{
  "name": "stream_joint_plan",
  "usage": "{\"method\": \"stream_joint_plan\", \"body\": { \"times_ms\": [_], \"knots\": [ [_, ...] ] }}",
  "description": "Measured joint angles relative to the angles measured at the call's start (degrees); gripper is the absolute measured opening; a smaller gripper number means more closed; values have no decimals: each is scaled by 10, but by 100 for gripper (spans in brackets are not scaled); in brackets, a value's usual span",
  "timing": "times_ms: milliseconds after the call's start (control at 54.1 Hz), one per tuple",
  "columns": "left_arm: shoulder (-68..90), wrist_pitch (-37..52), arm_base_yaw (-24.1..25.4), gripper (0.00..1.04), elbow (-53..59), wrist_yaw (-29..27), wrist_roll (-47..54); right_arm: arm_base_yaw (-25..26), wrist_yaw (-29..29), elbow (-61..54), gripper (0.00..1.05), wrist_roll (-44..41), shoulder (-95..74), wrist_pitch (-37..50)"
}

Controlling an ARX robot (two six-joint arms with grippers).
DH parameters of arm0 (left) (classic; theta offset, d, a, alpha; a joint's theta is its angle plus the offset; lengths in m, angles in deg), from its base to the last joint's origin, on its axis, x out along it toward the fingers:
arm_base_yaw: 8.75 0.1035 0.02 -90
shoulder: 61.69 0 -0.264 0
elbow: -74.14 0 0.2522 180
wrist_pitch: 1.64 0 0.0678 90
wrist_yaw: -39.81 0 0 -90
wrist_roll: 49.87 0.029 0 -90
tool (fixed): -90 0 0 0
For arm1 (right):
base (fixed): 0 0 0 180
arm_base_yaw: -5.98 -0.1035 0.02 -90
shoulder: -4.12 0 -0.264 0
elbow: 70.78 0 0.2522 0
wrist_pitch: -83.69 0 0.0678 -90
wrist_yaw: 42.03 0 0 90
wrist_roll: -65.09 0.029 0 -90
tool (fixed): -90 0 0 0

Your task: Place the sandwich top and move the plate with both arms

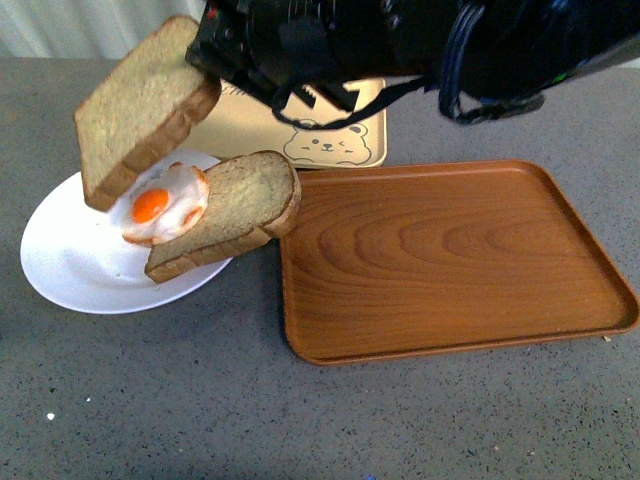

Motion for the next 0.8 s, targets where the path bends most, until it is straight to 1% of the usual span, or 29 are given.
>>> {"method": "stream_joint_plan", "body": {
  "times_ms": [222,481,647,721,777,795],
  "knots": [
    [0,0,0,96,0,0,0,2,-16,-9,2,1,-20,0],
    [0,0,0,96,0,0,0,11,-20,-54,3,-5,-20,8],
    [0,0,0,96,0,0,0,16,-25,-78,30,-12,-8,17],
    [0,0,0,96,0,0,0,18,-33,-89,41,-15,2,21],
    [0,0,0,96,0,0,0,21,-41,-99,51,-21,17,25],
    [0,0,0,96,0,0,0,22,-43,-101,53,-23,20,26]
  ]
}}
